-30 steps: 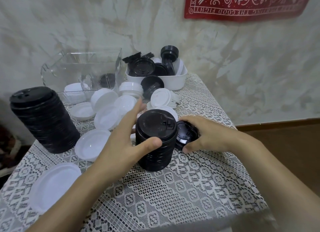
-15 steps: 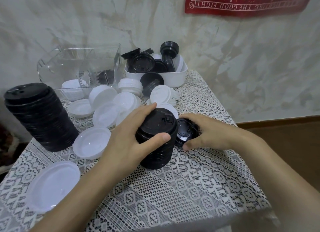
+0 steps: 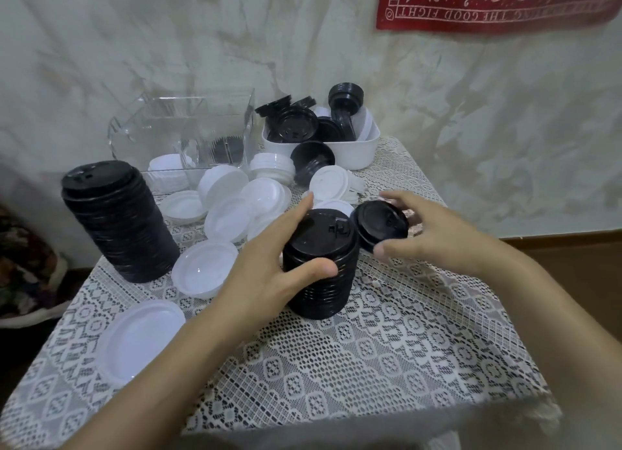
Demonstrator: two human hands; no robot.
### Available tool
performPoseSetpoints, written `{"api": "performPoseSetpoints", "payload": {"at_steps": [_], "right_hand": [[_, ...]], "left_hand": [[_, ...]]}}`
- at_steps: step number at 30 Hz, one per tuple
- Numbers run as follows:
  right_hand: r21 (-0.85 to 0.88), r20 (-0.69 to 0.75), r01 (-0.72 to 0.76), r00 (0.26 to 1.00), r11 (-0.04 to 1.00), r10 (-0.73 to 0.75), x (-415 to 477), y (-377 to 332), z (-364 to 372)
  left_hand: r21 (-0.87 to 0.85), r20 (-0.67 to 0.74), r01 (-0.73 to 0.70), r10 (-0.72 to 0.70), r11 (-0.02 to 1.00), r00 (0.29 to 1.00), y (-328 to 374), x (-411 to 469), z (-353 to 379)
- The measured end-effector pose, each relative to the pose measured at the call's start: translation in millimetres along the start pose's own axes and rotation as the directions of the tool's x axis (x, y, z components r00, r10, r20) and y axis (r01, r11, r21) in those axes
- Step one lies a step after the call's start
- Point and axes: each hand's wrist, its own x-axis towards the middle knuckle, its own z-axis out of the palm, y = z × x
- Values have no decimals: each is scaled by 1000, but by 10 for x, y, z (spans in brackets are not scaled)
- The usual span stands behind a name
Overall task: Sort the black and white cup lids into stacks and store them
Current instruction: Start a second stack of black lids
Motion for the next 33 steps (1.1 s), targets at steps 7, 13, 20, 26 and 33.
{"api": "performPoseSetpoints", "payload": {"at_steps": [7,13,20,26,33], "right_hand": [[53,-126,125,985,991,-118,211,-334,-182],[117,-58,184,982,976,-178,455,-619,-212],[93,-5,271,962,958,-272,586,-1029,-11],[183,-5,338,939,923,-343,656,-1472,143],[283,37,421,893,862,-449,907,-2203,575]], "left_hand": [[-170,-35,18,-24,985,999,-21,70,-157],[-85,-140,28,-39,996,989,60,471,-359],[19,-85,38,-36,999,996,134,527,-632],[338,-283,7,94,941,954,440,264,-1072],[411,-375,89,79,907,924,419,15,-1897]]}}
